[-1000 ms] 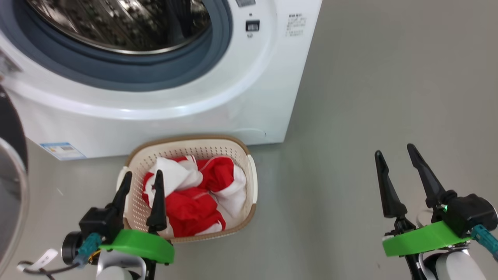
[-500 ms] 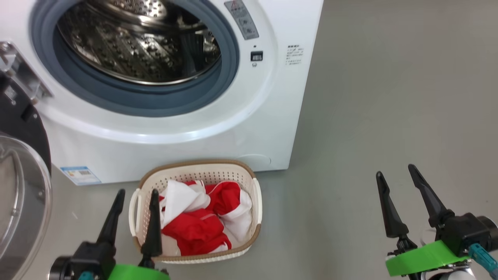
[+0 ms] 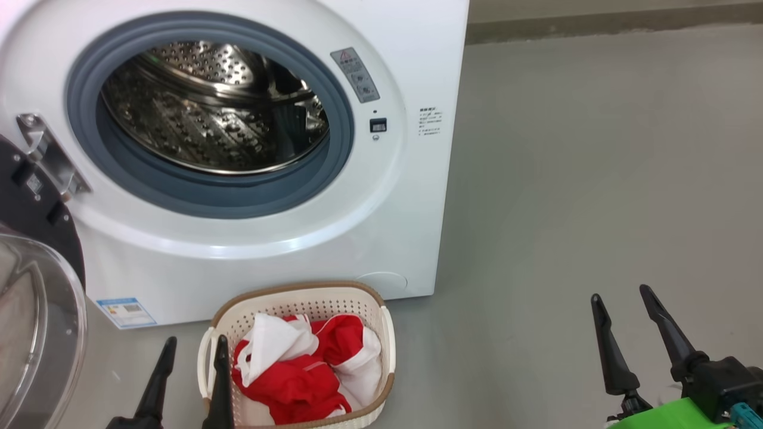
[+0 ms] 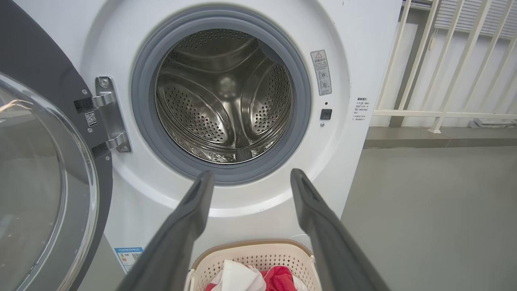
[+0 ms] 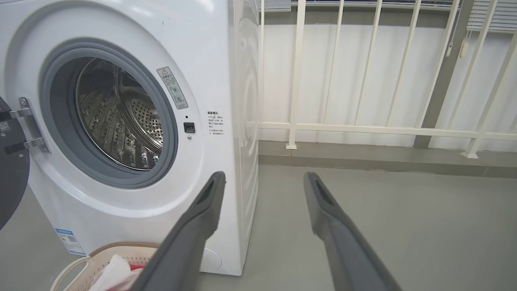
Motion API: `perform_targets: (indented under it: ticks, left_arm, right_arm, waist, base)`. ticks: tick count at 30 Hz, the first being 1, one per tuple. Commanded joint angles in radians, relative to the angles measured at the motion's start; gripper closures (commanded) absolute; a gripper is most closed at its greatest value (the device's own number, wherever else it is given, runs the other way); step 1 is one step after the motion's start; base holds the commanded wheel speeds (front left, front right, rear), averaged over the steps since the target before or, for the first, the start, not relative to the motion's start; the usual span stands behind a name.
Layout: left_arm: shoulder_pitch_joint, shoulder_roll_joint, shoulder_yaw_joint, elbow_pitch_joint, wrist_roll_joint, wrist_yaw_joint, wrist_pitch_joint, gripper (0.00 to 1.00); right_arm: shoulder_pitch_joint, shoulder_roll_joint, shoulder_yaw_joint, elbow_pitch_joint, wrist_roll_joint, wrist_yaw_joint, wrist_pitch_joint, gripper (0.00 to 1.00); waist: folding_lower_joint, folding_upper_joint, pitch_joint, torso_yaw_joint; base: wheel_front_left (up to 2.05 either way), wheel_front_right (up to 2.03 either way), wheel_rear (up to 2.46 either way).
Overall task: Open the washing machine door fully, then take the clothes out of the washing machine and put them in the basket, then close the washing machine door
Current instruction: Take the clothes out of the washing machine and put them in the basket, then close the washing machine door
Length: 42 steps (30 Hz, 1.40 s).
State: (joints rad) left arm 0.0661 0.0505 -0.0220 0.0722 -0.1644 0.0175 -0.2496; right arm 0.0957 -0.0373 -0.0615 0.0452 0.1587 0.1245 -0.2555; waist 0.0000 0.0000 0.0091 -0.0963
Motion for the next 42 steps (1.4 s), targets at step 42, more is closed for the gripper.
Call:
perform_targets:
  ticks: [42]
  left_arm:
    - [-0.002,0.011,0.028,-0.013,0.040,-0.012,-0.012,0.00]
  right_arm:
    - [0.003,-0.013,0.021,-0.034,0.041,0.006,-0.006,0.00]
  waist:
    - [0.0000,0.0000,-0.030,0.008]
  base:
    - [-0.63,0.63,0.00]
